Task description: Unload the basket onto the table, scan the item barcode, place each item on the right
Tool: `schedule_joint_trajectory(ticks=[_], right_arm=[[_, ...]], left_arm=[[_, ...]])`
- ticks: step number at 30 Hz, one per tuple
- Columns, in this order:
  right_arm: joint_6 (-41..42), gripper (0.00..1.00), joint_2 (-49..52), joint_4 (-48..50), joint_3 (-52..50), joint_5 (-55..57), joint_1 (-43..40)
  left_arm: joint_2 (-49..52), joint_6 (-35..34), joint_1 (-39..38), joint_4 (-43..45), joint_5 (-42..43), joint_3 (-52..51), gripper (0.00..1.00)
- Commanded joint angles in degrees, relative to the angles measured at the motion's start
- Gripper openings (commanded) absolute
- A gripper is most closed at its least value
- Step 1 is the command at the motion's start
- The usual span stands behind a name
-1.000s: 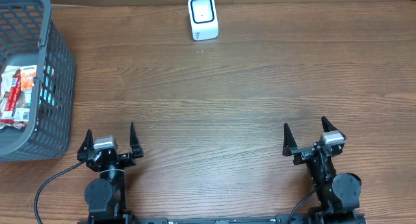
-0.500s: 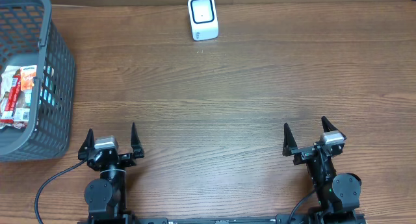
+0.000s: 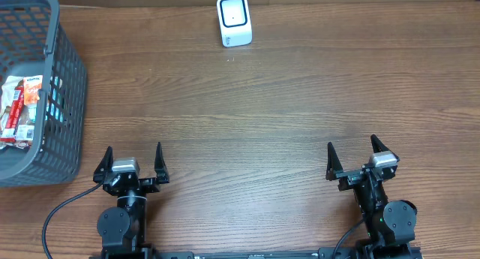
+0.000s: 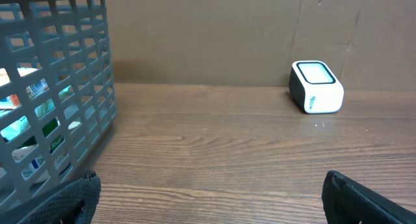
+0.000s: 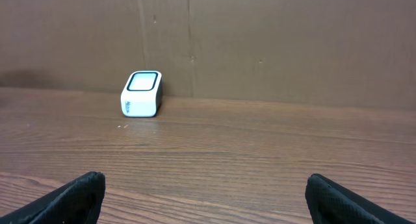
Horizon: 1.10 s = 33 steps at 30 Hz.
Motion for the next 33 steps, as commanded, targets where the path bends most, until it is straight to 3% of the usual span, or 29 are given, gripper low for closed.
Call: schedule_joint_trajectory(ticks=[1, 26, 33], right_arm=[[0.15, 1.0, -0.57, 0.11, -0.61, 0.72, 0.17], [0.13, 1.0, -0.57, 0.11, -0.61, 0.72, 0.17], [0.15, 1.0, -0.57, 0.11, -0.61, 0.72, 0.17]], left_arm=[[-0.48, -0.24, -0.37, -0.04, 0.85, -0.17, 1.0], [-0.48, -0.44, -0.37, -1.27, 1.01, -0.09, 1.0], [-0.48, -5.7, -0.37, -1.55, 8.68, 4.09, 1.0]])
